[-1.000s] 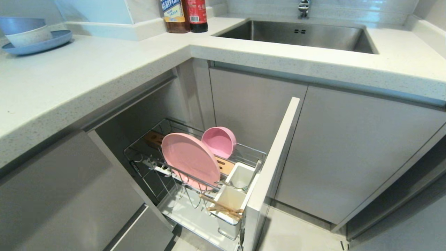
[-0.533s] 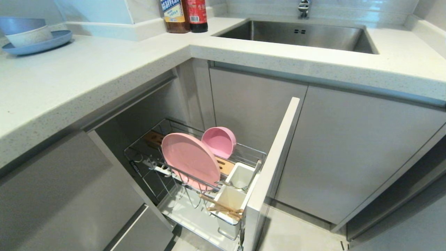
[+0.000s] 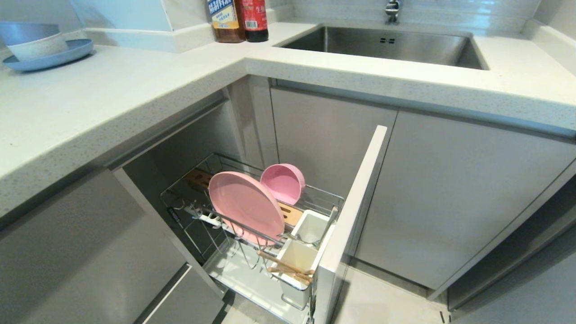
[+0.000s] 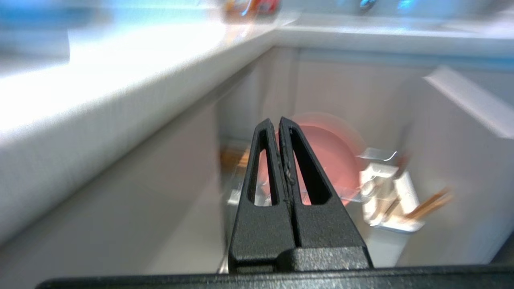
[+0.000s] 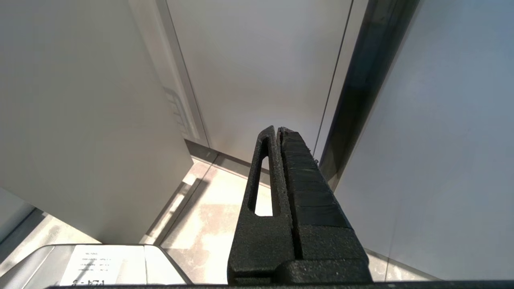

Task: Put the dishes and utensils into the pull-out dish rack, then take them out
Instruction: Take the plate out of the cupboard

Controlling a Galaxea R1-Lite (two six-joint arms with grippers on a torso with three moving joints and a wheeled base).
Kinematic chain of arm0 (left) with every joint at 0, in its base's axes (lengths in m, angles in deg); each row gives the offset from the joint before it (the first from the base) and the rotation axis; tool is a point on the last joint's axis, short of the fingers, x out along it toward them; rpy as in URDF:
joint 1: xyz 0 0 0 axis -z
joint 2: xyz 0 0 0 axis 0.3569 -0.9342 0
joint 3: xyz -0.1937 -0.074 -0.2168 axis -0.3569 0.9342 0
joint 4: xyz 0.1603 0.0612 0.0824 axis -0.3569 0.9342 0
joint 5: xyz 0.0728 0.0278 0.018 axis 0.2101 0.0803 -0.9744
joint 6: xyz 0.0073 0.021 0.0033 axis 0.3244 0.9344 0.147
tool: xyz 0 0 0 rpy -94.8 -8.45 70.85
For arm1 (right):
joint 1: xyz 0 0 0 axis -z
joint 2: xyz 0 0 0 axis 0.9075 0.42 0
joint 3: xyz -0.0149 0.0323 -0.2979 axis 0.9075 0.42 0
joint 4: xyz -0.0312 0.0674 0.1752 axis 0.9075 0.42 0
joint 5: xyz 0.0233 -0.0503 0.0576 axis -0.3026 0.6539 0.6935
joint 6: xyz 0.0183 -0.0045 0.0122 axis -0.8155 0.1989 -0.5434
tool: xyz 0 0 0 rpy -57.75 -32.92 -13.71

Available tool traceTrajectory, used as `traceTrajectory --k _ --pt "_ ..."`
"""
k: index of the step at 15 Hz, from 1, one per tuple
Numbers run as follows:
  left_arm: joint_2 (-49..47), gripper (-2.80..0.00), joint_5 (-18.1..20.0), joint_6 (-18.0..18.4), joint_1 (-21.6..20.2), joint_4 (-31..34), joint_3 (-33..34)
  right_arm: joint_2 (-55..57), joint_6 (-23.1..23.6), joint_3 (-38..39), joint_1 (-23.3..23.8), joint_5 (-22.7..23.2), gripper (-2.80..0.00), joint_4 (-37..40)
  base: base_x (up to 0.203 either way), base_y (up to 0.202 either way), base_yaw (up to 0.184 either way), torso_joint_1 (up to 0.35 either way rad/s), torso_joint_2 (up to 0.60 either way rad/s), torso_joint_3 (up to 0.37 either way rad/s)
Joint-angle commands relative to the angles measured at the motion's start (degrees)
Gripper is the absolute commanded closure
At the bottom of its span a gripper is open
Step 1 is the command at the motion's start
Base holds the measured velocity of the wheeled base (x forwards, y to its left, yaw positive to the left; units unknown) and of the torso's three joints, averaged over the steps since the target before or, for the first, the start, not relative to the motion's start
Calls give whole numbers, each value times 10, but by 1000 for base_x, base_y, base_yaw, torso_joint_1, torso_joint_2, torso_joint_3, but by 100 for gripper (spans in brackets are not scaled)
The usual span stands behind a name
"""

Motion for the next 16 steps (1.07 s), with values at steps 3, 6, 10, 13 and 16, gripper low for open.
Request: traceTrajectory --k 3,6,10,13,16 --pt "-101 0 77 -39 -2 57 -229 0 0 1 1 0 0 0 0 0 0 0 0 0" --pt "-224 0 125 -136 -4 58 -393 0 0 1 0 0 0 0 0 0 0 0 0 0" --pt "-386 0 134 -289 -2 11 -557 0 0 1 1 0 0 0 0 0 0 0 0 0" --pt "-472 0 50 -355 70 -1 -613 0 0 1 0 0 0 0 0 0 0 0 0 0" --pt "-566 0 -68 -395 141 -3 -652 0 0 1 0 0 0 0 0 0 0 0 0 0"
